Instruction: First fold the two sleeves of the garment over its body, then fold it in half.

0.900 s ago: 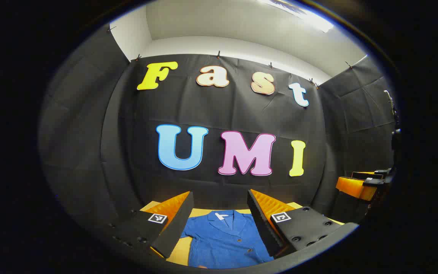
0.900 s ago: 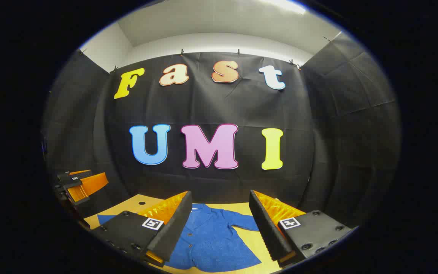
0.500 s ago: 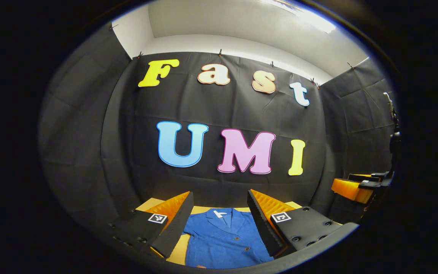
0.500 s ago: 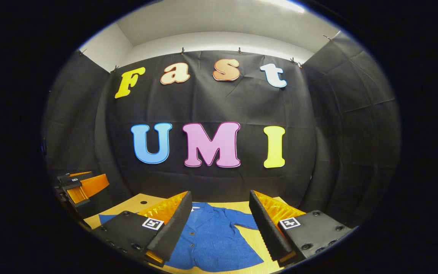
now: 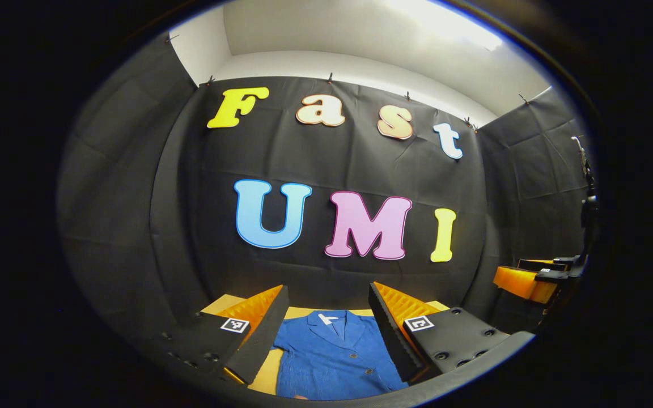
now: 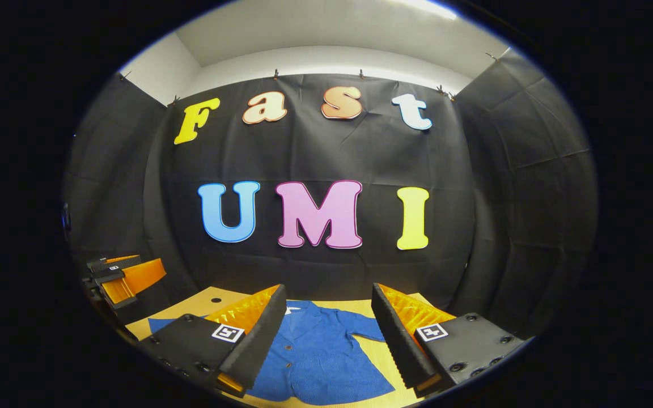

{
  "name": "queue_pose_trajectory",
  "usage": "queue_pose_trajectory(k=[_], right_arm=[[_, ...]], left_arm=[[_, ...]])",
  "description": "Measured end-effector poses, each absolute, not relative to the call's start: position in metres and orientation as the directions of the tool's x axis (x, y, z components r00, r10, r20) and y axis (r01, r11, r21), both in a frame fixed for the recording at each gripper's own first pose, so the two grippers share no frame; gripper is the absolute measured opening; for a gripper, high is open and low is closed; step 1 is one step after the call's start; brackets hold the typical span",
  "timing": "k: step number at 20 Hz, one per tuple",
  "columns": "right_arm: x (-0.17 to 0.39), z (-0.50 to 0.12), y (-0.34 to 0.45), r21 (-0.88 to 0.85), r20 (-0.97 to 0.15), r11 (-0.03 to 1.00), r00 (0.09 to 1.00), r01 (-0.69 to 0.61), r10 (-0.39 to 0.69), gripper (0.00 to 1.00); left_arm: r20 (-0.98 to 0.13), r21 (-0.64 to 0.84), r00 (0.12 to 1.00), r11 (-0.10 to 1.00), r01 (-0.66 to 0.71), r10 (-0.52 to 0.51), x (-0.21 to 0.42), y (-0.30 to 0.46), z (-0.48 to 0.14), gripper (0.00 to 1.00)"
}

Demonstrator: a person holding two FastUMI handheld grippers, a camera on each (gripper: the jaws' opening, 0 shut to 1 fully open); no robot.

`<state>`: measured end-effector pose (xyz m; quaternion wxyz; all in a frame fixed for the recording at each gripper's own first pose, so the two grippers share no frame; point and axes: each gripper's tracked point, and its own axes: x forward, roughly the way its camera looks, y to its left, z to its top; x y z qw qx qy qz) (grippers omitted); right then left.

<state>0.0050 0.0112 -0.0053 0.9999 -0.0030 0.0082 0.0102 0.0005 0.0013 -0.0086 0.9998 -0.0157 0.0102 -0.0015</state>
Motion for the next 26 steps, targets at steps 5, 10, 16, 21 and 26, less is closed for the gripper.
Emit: queue_pose_trajectory(k=[5,10,16,21,26], right_arm=[[0.004,-0.006,0.008,-0.009,-0.013,1.000,1.000,-0.013,0.012,0.94],[0.003,-0.011,0.004,0.008,-0.026,1.000,1.000,-0.007,0.007,0.91],[0.008,-0.027,0.009,0.017,-0.074,0.999,0.997,-0.035,0.036,0.94],[0.022,-0.036,0.023,0.007,-0.108,0.996,0.991,-0.084,0.084,0.91],[0.037,-0.035,0.037,0.004,-0.107,0.992,0.986,-0.128,0.128,0.91]], left_arm=[[-0.011,-0.007,1.000,1.000,0.010,-0.010,0.008,0.002,-0.004,0.82],[-0.007,0.000,1.000,1.000,0.021,-0.021,0.009,-0.006,-0.003,0.82],[-0.043,-0.004,0.999,1.000,0.011,-0.012,0.004,-0.006,-0.016,0.82],[-0.063,-0.017,0.998,1.000,0.004,-0.005,0.002,-0.001,-0.028,0.82],[-0.065,-0.024,0.997,0.999,-0.031,0.029,0.005,0.010,-0.031,0.82]])
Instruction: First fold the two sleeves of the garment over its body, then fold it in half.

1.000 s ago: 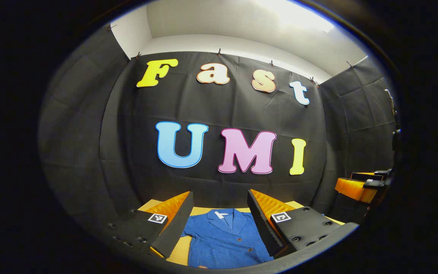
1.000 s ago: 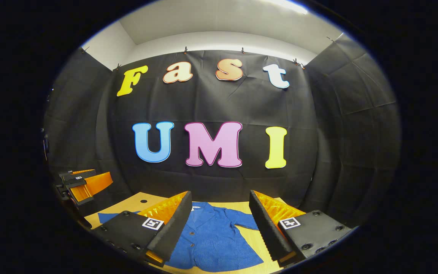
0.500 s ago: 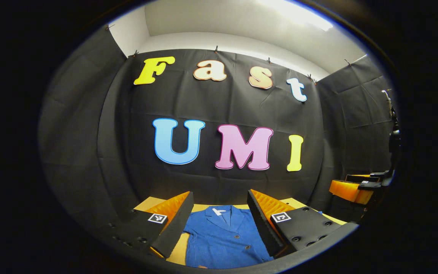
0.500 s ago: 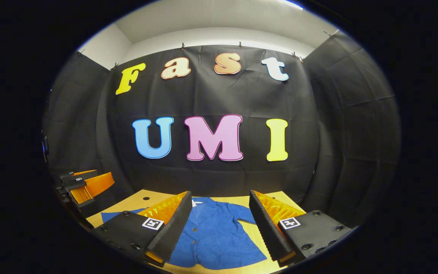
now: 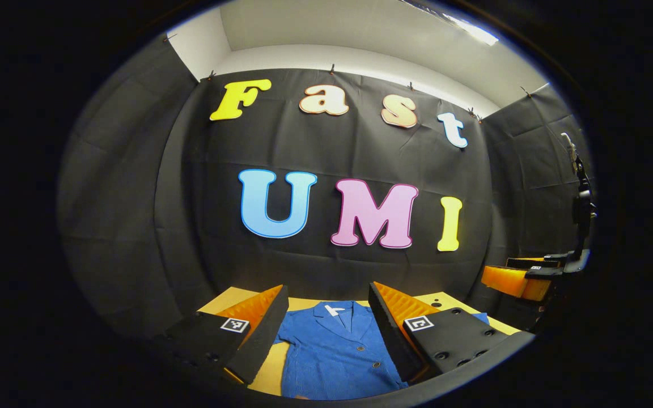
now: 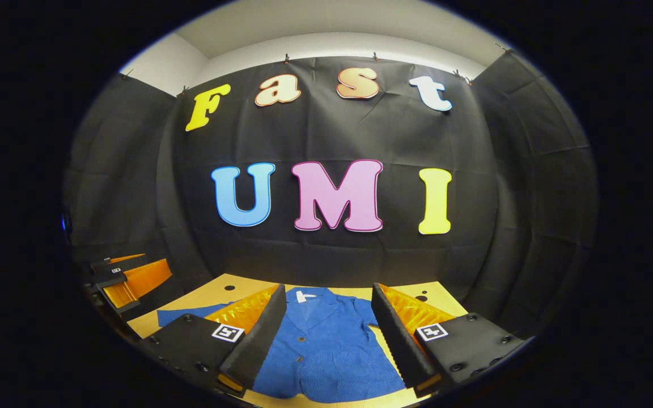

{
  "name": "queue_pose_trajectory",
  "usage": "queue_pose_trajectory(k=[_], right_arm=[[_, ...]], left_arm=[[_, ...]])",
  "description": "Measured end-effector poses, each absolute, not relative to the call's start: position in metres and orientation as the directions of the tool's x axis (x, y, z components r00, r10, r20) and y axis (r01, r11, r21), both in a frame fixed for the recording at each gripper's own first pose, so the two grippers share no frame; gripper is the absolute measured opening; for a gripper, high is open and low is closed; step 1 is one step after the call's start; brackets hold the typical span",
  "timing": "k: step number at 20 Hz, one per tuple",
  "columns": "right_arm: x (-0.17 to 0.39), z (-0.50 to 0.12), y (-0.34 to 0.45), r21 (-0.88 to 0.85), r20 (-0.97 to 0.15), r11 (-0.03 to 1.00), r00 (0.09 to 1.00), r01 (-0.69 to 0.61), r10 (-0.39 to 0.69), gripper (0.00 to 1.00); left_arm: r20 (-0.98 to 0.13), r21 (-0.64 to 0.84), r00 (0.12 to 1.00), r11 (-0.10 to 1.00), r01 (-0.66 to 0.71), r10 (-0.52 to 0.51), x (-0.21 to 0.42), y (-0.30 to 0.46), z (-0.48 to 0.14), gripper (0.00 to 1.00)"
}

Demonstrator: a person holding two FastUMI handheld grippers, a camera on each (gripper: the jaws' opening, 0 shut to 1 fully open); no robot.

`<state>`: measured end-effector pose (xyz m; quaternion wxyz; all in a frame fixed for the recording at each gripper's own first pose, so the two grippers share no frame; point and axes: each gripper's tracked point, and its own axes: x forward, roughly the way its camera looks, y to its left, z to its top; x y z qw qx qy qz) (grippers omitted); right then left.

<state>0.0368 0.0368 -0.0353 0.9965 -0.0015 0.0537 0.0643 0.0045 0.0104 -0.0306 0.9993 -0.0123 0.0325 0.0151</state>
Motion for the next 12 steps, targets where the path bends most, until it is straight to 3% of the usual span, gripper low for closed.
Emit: queue_pose_trajectory(k=[6,7,11,12], right_arm=[[0.050,-0.049,0.038,0.000,-0.134,0.991,0.982,-0.133,0.132,0.91],[0.053,-0.055,0.037,-0.001,-0.150,0.992,0.981,-0.125,0.124,0.95],[0.070,-0.078,0.029,-0.001,-0.210,0.994,0.972,-0.109,0.107,0.95],[0.077,-0.086,0.024,-0.007,-0.232,0.995,0.968,-0.102,0.098,0.91]], left_arm=[[-0.084,-0.028,0.996,0.999,-0.043,0.040,0.005,0.014,-0.034,0.82],[-0.090,-0.029,0.995,0.999,-0.042,0.040,0.006,0.014,-0.036,0.82],[-0.114,-0.027,0.992,0.998,-0.054,0.050,0.009,0.013,-0.044,0.82],[-0.119,-0.028,0.991,0.998,-0.059,0.055,0.011,0.013,-0.046,0.82]])
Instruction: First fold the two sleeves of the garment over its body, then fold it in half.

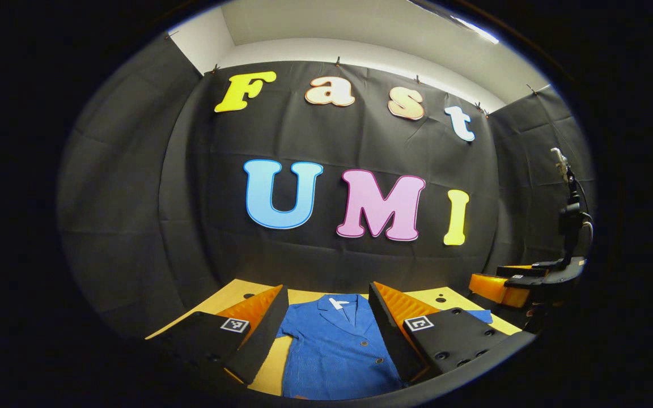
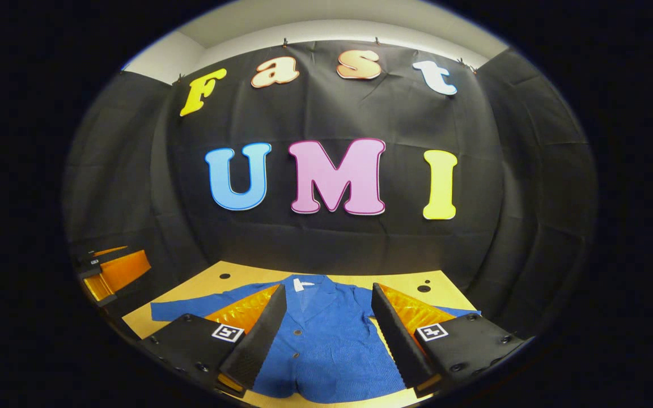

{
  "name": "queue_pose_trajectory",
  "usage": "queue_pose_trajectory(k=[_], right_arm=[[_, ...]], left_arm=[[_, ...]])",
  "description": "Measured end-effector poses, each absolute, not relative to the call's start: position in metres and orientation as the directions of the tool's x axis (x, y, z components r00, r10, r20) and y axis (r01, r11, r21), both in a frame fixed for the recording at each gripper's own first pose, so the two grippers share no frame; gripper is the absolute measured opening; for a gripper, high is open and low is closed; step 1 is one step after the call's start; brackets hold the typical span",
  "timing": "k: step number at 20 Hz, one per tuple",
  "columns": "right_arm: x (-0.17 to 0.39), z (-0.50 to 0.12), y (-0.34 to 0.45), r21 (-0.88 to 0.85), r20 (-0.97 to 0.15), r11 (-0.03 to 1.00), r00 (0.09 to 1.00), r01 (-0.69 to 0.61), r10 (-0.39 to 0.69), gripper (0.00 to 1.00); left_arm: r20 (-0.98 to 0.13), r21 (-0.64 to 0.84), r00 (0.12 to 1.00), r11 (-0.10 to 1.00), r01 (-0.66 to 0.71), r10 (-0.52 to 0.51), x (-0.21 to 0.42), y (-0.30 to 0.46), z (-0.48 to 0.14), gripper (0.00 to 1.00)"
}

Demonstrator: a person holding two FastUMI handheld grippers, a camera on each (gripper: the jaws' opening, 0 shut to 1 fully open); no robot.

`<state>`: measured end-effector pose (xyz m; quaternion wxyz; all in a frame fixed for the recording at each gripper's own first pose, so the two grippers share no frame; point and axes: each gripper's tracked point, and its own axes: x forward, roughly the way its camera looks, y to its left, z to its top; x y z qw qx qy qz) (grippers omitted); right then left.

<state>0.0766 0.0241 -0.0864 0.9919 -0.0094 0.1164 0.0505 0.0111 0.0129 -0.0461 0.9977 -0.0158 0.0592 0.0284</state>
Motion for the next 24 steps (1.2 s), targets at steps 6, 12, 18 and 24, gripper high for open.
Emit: queue_pose_trajectory(k=[6,12,18,24], right_arm=[[0.114,-0.139,0.012,-0.009,-0.372,0.992,0.922,-0.123,0.111,0.95],[0.170,-0.193,-0.019,0.004,-0.481,0.995,0.872,-0.097,0.087,0.95],[0.219,-0.243,-0.070,-0.010,-0.565,1.000,0.825,-0.021,0.012,0.95],[0.245,-0.305,-0.163,-0.062,-0.661,0.986,0.734,0.155,-0.156,0.95]], left_arm=[[-0.148,-0.032,0.986,0.996,-0.085,0.079,0.024,0.005,-0.056,0.82],[-0.172,-0.016,0.974,0.989,-0.150,0.145,0.036,0.004,-0.065,0.82],[-0.200,-0.012,0.955,0.974,-0.226,0.219,0.048,0.002,-0.076,0.82],[-0.224,0.006,0.943,0.968,-0.251,0.246,0.068,-0.010,-0.086,0.82]])
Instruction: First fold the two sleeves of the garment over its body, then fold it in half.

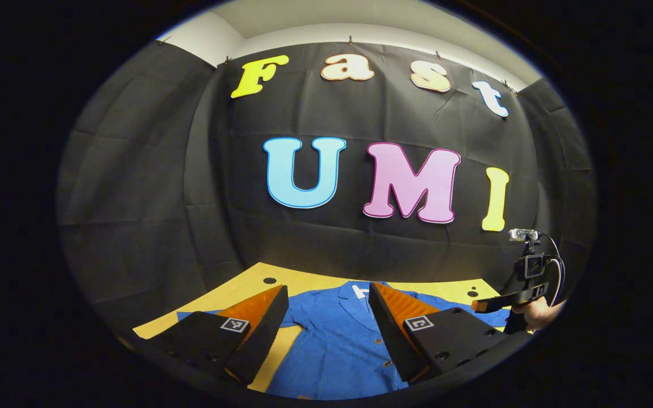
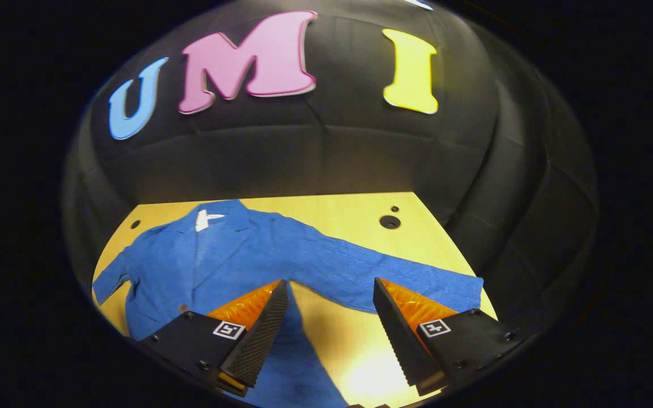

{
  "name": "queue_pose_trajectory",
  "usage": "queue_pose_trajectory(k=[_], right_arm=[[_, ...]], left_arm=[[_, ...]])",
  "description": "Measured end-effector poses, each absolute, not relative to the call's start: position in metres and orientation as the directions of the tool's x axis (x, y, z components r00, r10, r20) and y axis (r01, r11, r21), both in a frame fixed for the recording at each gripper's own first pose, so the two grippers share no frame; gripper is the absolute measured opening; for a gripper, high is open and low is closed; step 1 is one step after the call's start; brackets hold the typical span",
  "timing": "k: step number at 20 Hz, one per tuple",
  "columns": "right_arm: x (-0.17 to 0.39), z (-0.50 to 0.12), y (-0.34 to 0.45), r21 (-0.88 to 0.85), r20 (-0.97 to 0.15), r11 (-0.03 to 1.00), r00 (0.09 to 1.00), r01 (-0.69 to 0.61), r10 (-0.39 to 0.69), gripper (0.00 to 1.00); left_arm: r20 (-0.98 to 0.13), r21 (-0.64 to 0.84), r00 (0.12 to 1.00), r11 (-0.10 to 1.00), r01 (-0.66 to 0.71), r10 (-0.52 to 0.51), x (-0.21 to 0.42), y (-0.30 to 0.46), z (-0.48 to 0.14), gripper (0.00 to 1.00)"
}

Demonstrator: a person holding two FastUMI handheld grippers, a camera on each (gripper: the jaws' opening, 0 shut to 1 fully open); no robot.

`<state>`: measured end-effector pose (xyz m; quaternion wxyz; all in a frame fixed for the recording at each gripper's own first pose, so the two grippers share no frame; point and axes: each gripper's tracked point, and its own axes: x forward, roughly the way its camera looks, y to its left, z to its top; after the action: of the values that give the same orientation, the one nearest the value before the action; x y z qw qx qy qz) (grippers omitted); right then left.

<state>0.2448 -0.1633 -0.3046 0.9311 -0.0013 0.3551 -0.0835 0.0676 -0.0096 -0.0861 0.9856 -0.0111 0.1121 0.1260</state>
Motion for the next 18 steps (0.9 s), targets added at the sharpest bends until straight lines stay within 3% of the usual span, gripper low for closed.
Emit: queue_pose_trajectory(k=[2,3,13,18], right_arm=[[0.244,-0.326,-0.200,-0.096,-0.692,0.975,0.690,0.203,-0.212,0.91],[0.242,-0.333,-0.217,-0.114,-0.705,0.968,0.668,0.223,-0.237,0.96],[0.194,-0.400,-0.376,-0.160,-0.804,0.834,0.420,0.528,-0.420,0.97],[0.185,-0.426,-0.395,-0.131,-0.843,0.803,0.360,0.582,-0.398,0.97]], left_arm=[[-0.224,0.010,0.945,0.970,-0.241,0.237,0.076,-0.014,-0.085,0.82],[-0.224,0.010,0.946,0.971,-0.239,0.235,0.081,-0.016,-0.085,0.82],[-0.273,0.009,0.943,0.980,-0.196,0.191,0.107,-0.040,-0.097,0.82],[-0.285,0.007,0.943,0.984,-0.177,0.172,0.112,-0.050,-0.102,0.82]])
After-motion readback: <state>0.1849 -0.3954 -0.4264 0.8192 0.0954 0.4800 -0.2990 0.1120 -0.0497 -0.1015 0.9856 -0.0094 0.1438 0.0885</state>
